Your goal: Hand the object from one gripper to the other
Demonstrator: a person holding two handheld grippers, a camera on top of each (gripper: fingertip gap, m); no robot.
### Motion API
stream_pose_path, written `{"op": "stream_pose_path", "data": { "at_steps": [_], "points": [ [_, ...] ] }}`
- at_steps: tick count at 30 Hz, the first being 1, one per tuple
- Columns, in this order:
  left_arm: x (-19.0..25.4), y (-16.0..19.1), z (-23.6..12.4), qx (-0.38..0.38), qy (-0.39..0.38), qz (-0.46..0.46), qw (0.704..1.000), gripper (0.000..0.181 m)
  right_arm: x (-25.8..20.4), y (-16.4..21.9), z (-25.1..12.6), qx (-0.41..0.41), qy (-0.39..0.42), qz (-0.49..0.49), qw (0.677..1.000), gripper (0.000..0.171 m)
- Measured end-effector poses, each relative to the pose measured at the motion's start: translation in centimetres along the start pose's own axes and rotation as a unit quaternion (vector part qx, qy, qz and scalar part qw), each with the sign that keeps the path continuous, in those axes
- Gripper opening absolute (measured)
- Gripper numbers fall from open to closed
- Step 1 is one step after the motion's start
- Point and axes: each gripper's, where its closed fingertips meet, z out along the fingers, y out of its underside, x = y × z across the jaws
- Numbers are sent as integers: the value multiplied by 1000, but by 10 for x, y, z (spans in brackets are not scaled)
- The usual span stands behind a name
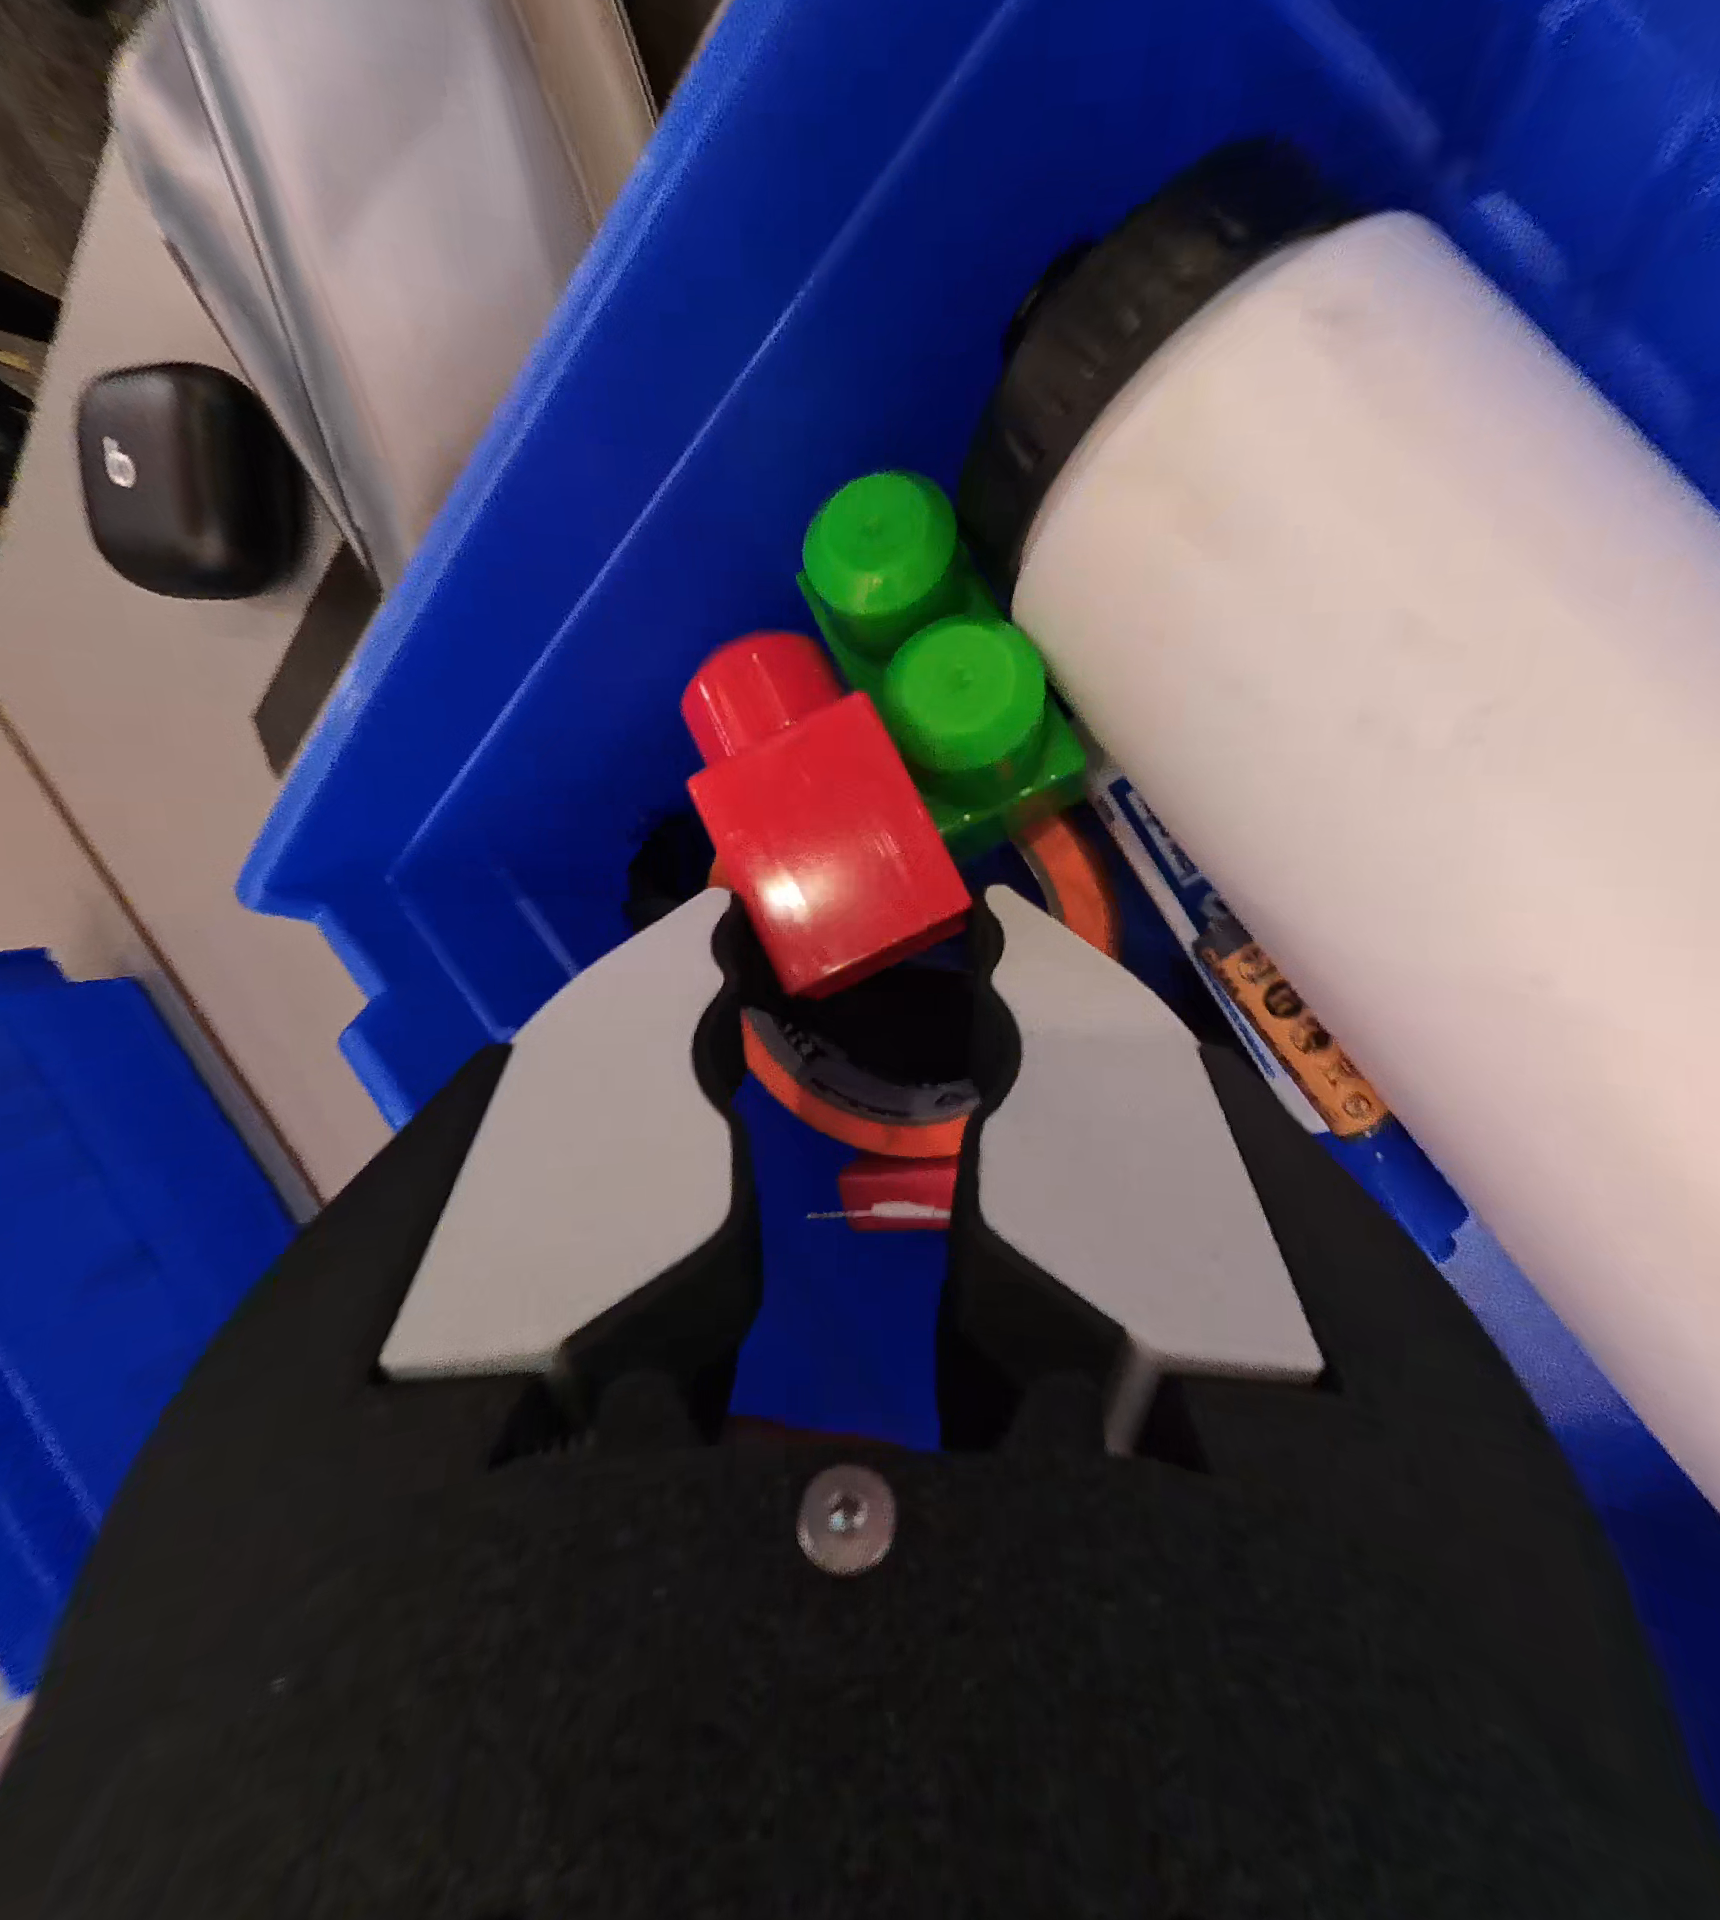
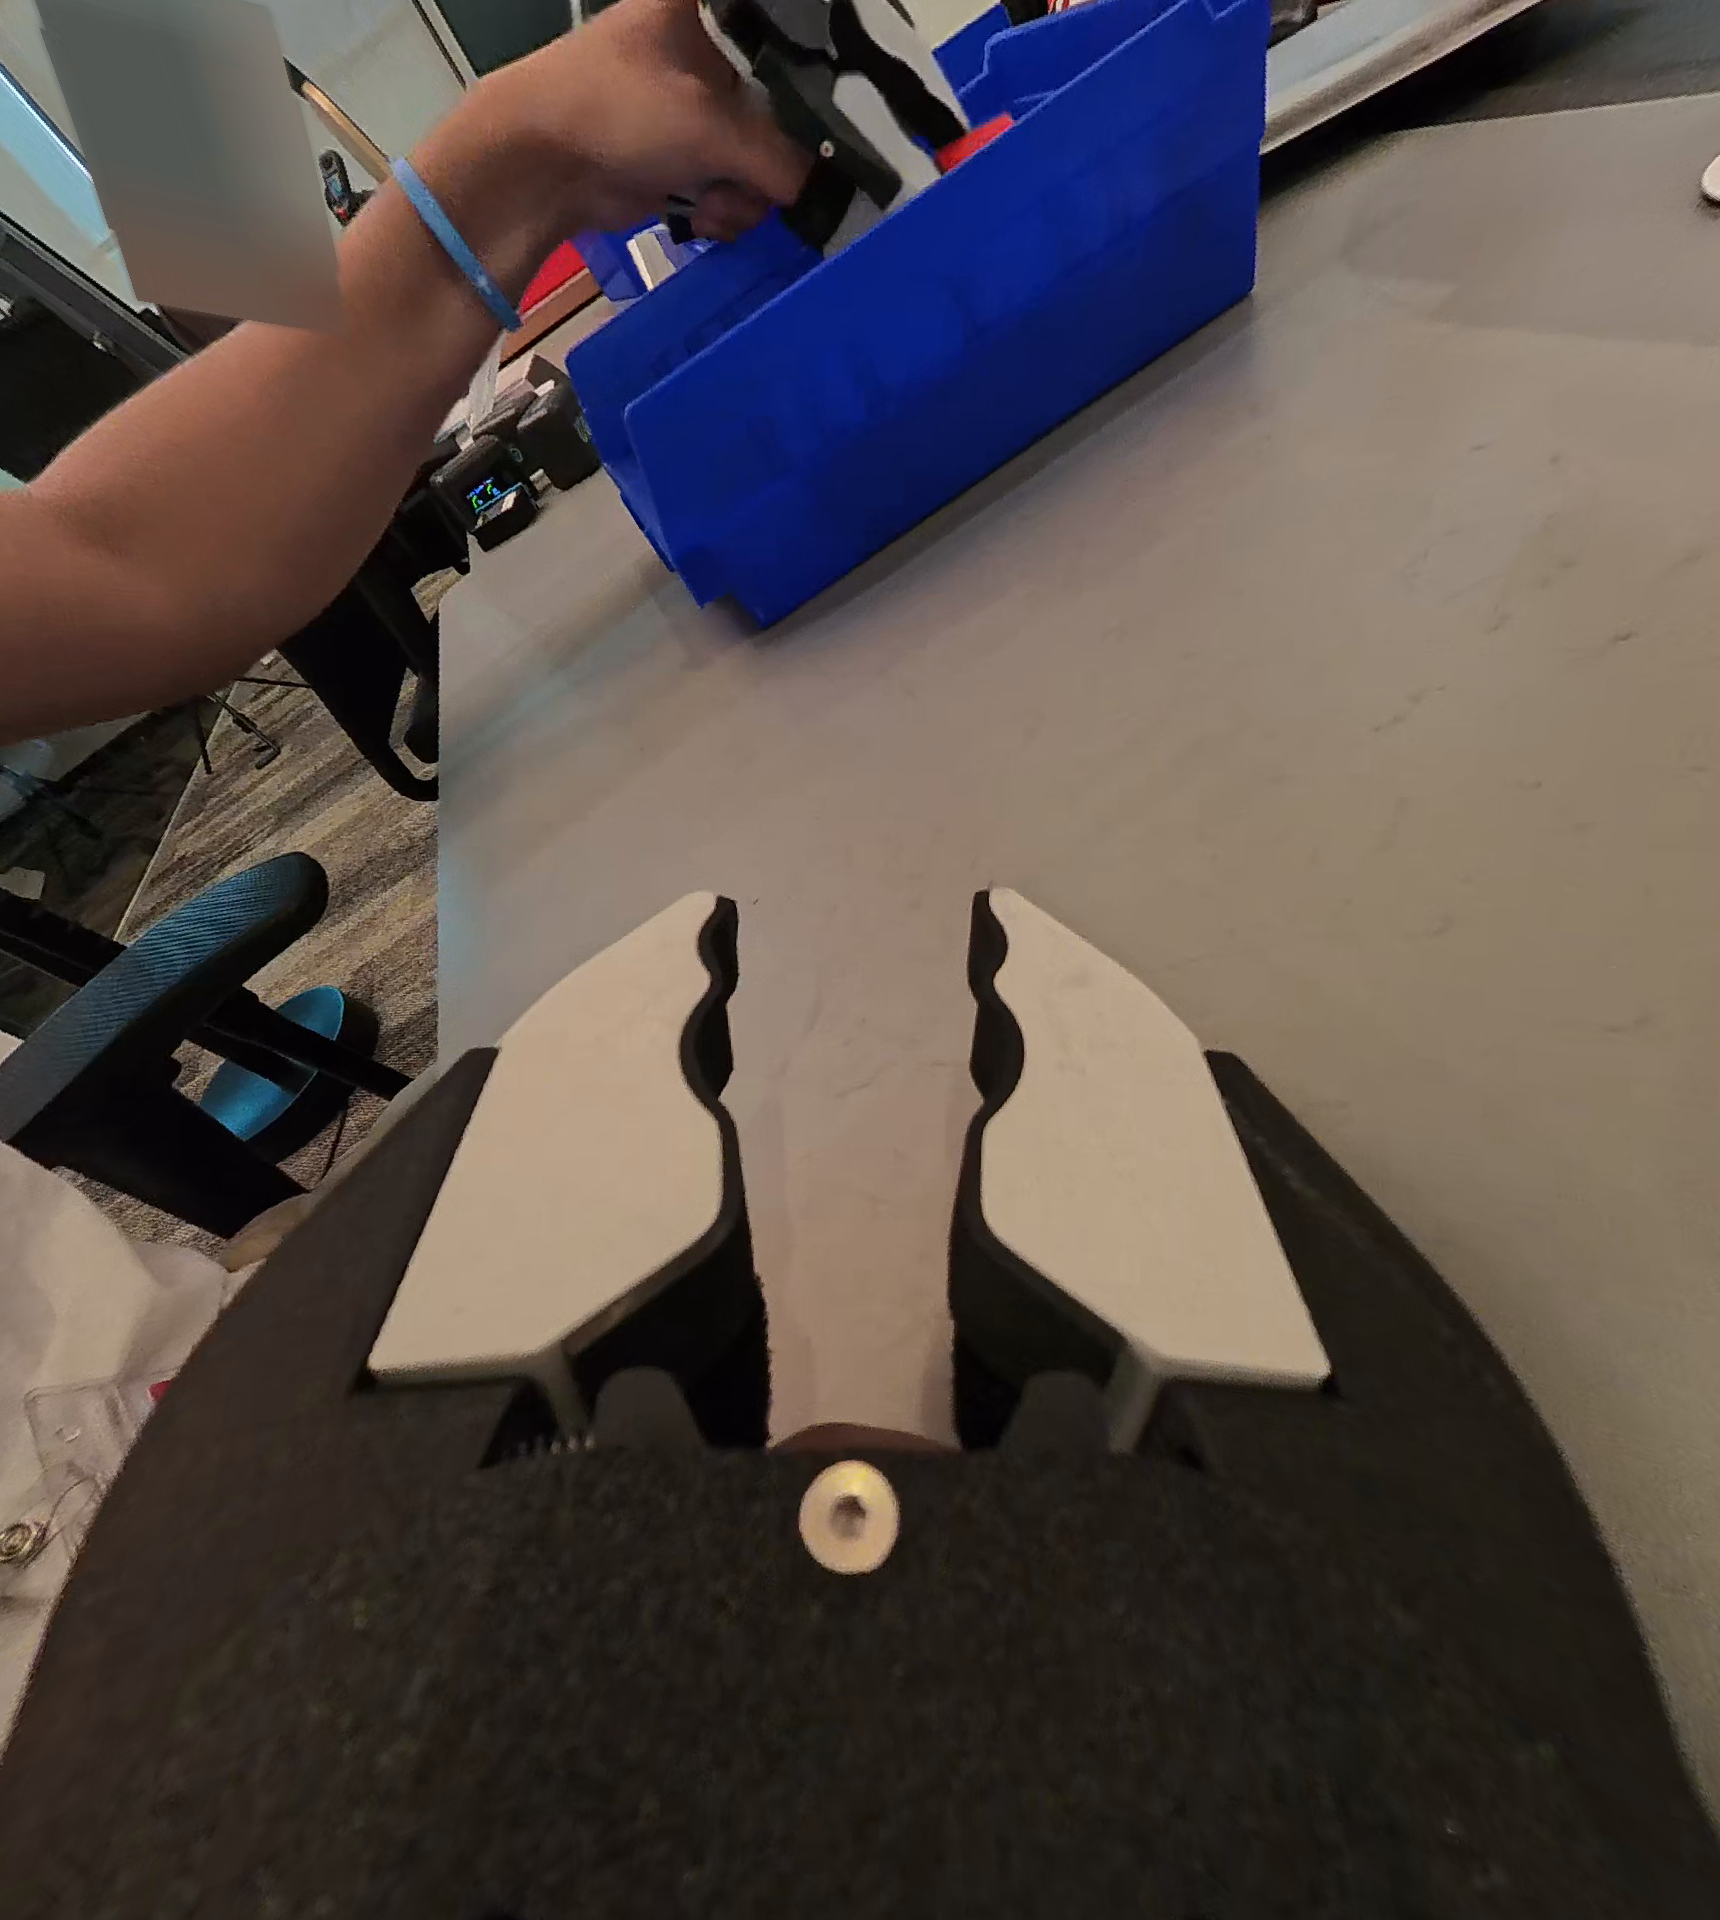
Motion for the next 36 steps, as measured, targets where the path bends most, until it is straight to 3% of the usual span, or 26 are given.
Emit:
{"op": "stream_pose_path", "data": {
  "at_steps": [6,11,15,19,24,27,30,33,36],
  "points": [
    [-2,-4,-43,48,-82,17,995,40,-2,0,0,-2,-2,-3,1000,43],
    [16,-21,-104,182,-123,-19,975,39,3,-12,0,14,5,-17,1000,42],
    [79,-62,-161,327,-98,-47,939,40,7,-48,11,32,-5,-29,999,44],
    [162,-106,-191,401,-100,-16,911,39,0,-100,31,66,-39,-33,997,50],
    [254,-147,-204,452,-110,57,884,39,-15,-119,46,104,-153,73,980,60],
    [280,-156,-203,447,-112,76,884,39,-27,-114,37,135,-223,139,955,62],
    [298,-161,-196,443,-94,69,889,39,-22,-106,33,154,-215,157,951,59],
    [300,-164,-187,435,-111,66,891,39,-23,-106,30,159,-237,166,944,35],
    [303,-160,-172,430,-77,34,899,39,-13,-95,37,134,-208,163,955,35]
  ]
}}
